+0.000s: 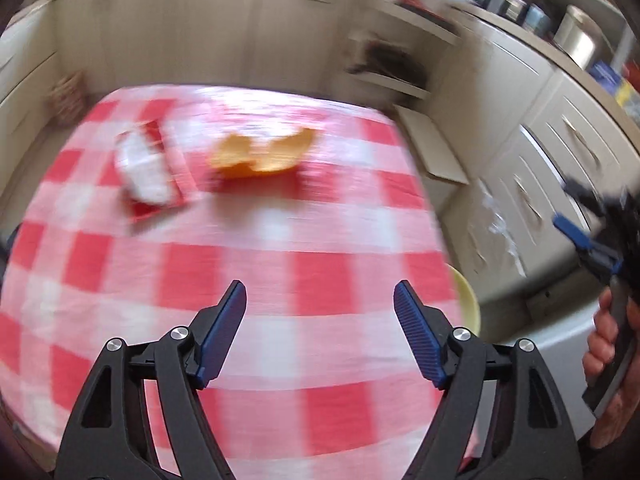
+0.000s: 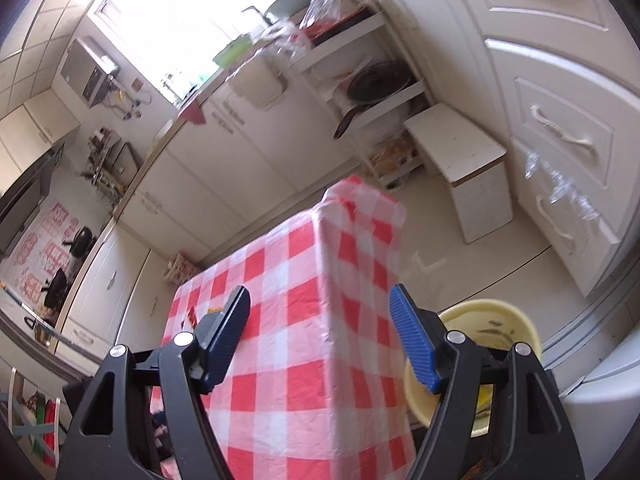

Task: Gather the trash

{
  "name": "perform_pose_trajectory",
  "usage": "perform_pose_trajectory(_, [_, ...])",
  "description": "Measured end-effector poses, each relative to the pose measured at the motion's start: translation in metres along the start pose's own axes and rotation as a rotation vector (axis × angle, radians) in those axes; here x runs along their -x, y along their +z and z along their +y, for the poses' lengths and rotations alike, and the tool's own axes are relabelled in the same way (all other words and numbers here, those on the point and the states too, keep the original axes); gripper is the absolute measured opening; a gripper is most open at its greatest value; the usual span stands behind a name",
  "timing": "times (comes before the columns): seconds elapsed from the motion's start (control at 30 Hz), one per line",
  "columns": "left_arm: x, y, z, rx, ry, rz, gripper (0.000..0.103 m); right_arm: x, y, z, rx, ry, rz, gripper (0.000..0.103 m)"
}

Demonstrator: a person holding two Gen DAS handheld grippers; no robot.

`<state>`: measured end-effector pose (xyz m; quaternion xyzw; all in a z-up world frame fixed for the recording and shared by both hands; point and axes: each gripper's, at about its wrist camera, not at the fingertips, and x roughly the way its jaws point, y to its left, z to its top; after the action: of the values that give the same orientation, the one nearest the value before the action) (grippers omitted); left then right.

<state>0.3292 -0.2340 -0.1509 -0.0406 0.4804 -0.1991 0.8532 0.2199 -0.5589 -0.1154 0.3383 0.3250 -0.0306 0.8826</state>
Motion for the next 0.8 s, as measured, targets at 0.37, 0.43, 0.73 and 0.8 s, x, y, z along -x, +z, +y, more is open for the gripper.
perform_pose_trajectory(0.37, [-0.044, 0.061, 0.115, 0.173, 0.137, -0.018, 0.076, -0.088, -0.048, 0.098, 0.211, 0.010, 0.190, 0.070])
perform_pose_trajectory(0.43, [-0.057, 0.069, 0.114, 0.139, 0.171, -0.019, 0.076, -0.103, -0.051, 0.111, 0.225, 0.008, 0.204, 0.070])
perform_pose_trajectory(0.73, [-0.084, 0.100, 0.125, 0.046, 0.238, -0.020, 0.077, -0.175, -0.054, 0.137, 0.199, -0.019, 0.257, 0.070])
perform_pose_trajectory(0.8, [-0.088, 0.103, 0.126, 0.013, 0.232, -0.007, 0.075, -0.189, -0.053, 0.136, 0.176, -0.024, 0.270, 0.070])
